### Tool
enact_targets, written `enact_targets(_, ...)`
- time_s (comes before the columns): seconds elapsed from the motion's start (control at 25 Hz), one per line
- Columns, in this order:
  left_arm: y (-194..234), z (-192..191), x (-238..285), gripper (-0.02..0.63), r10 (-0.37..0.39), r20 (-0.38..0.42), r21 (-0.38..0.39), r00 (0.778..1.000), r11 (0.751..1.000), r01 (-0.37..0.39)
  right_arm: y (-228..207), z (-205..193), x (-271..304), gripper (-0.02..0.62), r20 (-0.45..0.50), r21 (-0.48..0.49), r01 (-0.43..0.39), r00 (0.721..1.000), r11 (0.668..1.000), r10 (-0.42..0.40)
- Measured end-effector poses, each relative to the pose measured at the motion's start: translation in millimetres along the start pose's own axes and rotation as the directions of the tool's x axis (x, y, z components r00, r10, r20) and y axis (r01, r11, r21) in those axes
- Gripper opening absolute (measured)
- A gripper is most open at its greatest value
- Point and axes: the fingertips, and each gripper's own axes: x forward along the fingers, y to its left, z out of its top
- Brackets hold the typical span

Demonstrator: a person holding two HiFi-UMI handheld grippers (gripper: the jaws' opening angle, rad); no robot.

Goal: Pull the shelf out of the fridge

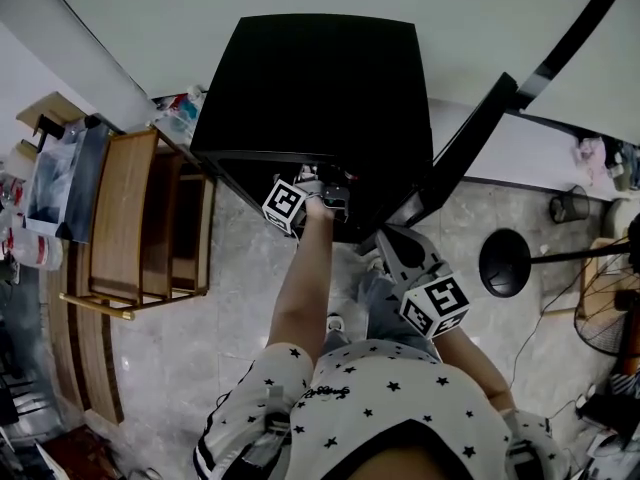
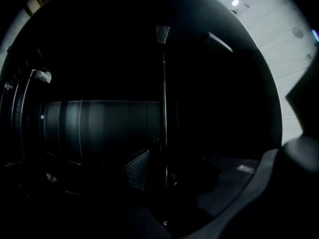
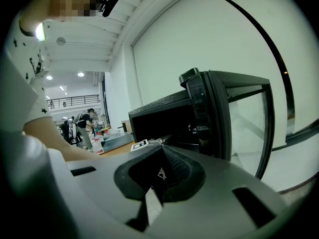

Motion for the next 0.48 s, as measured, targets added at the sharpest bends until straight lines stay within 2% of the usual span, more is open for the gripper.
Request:
enact_targets(0.16,-2,3,9,0.166,-0.019,0.0,0.004,1.0,1.0,0.019,-1,-1,1,-0.006,-0.01,-0.004,-0.003,1.0,1.0,0.003)
enact_targets(0.4,3,2,15,0.048,0.038,0.008,0.018,0.999,0.999,-0.038,3,-3,3,-0.006,-0.015,-0.009,-0.012,1.0,1.0,0.012)
enact_targets(0.48,5,2,14,0.043,0.052,0.017,0.006,0.999,0.999,-0.052,4,-3,3,-0.006,-0.016,-0.009,-0.012,1.0,1.0,0.012)
